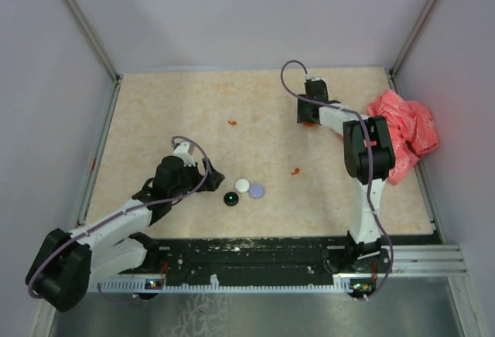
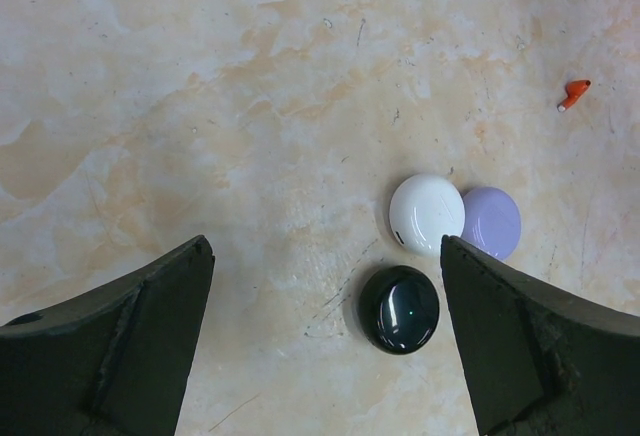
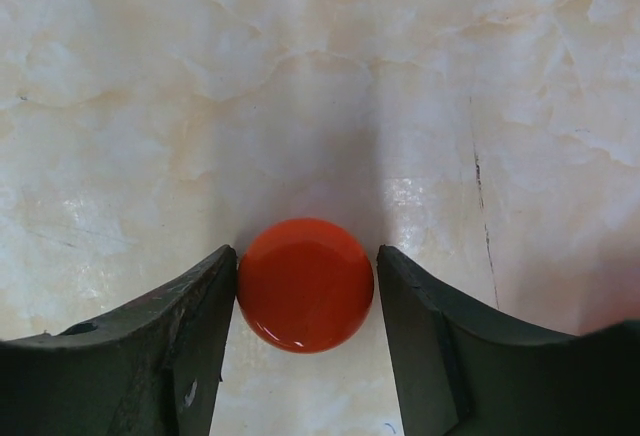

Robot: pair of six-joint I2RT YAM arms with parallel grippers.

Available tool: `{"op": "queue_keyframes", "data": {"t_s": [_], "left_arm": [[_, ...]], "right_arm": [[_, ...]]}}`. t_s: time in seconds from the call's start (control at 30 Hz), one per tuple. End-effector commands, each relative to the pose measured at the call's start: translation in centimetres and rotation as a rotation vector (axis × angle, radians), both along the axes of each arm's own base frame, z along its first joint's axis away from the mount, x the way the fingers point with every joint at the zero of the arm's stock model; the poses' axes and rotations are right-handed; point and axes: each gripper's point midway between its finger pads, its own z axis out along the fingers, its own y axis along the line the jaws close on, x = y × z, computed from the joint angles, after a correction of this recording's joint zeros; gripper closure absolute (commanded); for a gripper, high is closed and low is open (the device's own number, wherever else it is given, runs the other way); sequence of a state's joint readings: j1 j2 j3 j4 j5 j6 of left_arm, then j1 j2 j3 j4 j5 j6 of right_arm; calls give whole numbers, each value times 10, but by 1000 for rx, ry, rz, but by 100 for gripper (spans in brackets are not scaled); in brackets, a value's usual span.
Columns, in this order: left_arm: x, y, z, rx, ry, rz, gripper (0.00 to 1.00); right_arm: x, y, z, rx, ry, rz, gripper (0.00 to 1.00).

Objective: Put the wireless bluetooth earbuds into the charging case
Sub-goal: Pick up the charging case at the center of the board.

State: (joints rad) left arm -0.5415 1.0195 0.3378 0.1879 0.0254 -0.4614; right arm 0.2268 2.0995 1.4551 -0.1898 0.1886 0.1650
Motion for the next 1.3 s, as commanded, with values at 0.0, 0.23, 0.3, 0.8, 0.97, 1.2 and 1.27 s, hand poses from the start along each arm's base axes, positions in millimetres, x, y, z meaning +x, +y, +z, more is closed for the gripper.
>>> {"op": "queue_keyframes", "data": {"t_s": [0.0,0.23,0.3,0.8,0.97,1.2,1.27], "left_arm": [[5,-8,13,-29,-38,-28,2],[6,-17,22,-72,-59,-72,3],[8,-20,29,-98,-75,-91,4],[12,-48,76,-240,-80,-236,10],[6,-51,88,-277,-58,-265,11],[-9,-57,113,-332,-58,-351,13],[-13,-59,120,-345,-60,-376,15]], "right_arm": [[10,-1,8,1,-23,6,44],[-11,12,25,35,-54,105,55],[-22,19,37,44,-77,146,56],[-140,115,119,-48,-215,720,58],[-182,149,151,-92,-296,954,58],[-242,188,180,-173,-397,1252,57],[-253,195,185,-196,-429,1301,57]]}}
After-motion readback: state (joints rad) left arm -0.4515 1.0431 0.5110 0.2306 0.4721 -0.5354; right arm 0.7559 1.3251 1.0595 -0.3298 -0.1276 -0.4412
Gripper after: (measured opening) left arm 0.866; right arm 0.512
